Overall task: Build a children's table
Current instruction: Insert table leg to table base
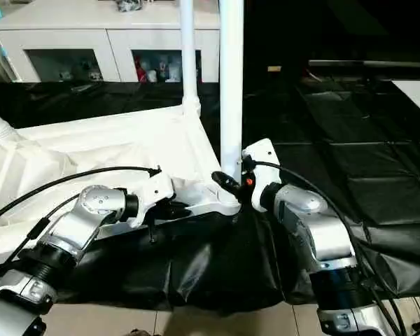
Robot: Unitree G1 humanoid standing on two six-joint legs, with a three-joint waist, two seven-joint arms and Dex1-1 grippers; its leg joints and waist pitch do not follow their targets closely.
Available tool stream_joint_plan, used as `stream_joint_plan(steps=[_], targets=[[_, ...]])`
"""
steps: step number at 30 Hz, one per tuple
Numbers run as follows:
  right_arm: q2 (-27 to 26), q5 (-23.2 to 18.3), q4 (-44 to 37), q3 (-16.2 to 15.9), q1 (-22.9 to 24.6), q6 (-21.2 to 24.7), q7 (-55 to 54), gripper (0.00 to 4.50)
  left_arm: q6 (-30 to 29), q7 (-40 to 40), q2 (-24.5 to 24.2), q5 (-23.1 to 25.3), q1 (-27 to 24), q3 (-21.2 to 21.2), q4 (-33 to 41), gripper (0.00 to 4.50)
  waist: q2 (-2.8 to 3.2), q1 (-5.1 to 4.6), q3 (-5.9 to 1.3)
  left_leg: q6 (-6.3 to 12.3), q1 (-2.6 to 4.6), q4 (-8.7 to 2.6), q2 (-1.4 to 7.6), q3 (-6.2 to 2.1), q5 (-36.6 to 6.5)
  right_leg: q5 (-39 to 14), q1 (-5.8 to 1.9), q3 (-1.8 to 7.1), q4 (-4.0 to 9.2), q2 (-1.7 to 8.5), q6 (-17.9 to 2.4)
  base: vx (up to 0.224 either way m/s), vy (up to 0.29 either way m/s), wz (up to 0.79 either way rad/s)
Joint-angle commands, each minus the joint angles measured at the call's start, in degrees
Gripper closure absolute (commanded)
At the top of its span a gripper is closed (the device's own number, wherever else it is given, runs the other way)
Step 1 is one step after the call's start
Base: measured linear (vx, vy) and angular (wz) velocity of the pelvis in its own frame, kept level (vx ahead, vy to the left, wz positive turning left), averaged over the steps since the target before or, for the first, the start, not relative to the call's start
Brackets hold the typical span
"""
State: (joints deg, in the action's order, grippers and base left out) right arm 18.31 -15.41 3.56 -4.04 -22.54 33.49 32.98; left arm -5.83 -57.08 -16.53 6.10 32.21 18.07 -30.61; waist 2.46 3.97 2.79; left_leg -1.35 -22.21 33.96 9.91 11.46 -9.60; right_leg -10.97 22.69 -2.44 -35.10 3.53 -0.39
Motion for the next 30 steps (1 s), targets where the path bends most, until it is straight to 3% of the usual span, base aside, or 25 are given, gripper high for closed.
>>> stream_joint_plan(steps=[1, 14, 16, 19, 21, 23, 30], targets=[[-0.3, -0.6, -0.4, 0.3, 0.0, 0.8, 0.0, 2.60, -0.9, 1.9, -1.3, 1.6, 0.0, 0.4, -2.7, 4.50, -1.05, 0.32, -3.36, 0.06, 1.32, -4.10, 3.24, -1.99, -14.2, -18.3, -1.77, 2.66, 5.22, 5.10, -9.0, 0.000, 0.000, 0.00], [-2.9, 0.1, 5.7, 1.0, -2.0, -1.8, -1.2, 2.60, -0.6, 2.4, -1.0, 1.5, -0.3, 0.5, -2.7, 4.50, -1.08, 0.09, -3.30, -0.29, 1.37, -4.20, 3.28, -1.99, -14.6, -17.6, -1.77, 2.68, 5.12, 5.11, -9.6, 0.000, 0.000, 0.00], [-3.5, -0.4, 6.4, 2.0, -1.8, -2.2, -1.3, 2.60, -0.5, 2.4, -1.1, 1.5, -0.3, 0.5, -2.8, 4.50, -0.83, 0.10, -3.35, -0.34, 1.41, -4.17, 3.29, -2.01, -14.5, -17.4, -1.75, 2.71, 5.10, 5.16, -9.6, 0.000, 0.000, 0.00], [-4.6, -2.2, 7.4, 4.0, -1.2, -2.4, -1.6, 2.60, -0.3, 2.4, -1.0, 1.5, -0.2, 0.6, -3.0, 4.50, -1.00, 0.01, -3.30, -0.24, 1.40, -4.21, 3.29, -2.01, -14.9, -17.9, -1.72, 2.71, 5.19, 5.13, -9.7, 0.000, 0.000, 0.00], [-4.8, -2.6, 7.9, 4.4, -0.7, -2.8, -1.5, 2.60, -0.3, 2.4, -1.0, 1.4, 0.0, 0.5, -3.1, 4.50, -0.62, 0.03, -3.35, -0.40, 1.40, -4.24, 3.30, -2.07, -14.8, -17.3, -1.76, 2.67, 5.12, 5.10, -9.8, 0.000, 0.000, 0.00], [-5.0, -2.9, 7.9, 4.7, 0.0, -3.1, -1.6, 2.60, -0.3, 2.4, -1.0, 1.4, 0.1, 0.5, -3.3, 4.50, -0.78, 0.00, -3.36, -0.43, 1.44, -4.24, 3.30, -2.00, -15.1, -16.8, -1.76, 2.69, 5.14, 5.06, -10.0, 0.000, 0.000, 0.00], [-6.7, -2.1, 7.5, 5.4, 3.9, -7.5, -1.8, 2.60, 0.1, 2.3, -0.9, 1.5, 0.7, 0.6, -4.0, 4.50, -0.17, -0.02, -3.18, -1.34, 1.68, -4.54, 3.34, -2.19, -18.5, -19.8, -1.49, 2.67, 5.61, 5.16, -9.4, 0.000, 0.000, 0.00]])
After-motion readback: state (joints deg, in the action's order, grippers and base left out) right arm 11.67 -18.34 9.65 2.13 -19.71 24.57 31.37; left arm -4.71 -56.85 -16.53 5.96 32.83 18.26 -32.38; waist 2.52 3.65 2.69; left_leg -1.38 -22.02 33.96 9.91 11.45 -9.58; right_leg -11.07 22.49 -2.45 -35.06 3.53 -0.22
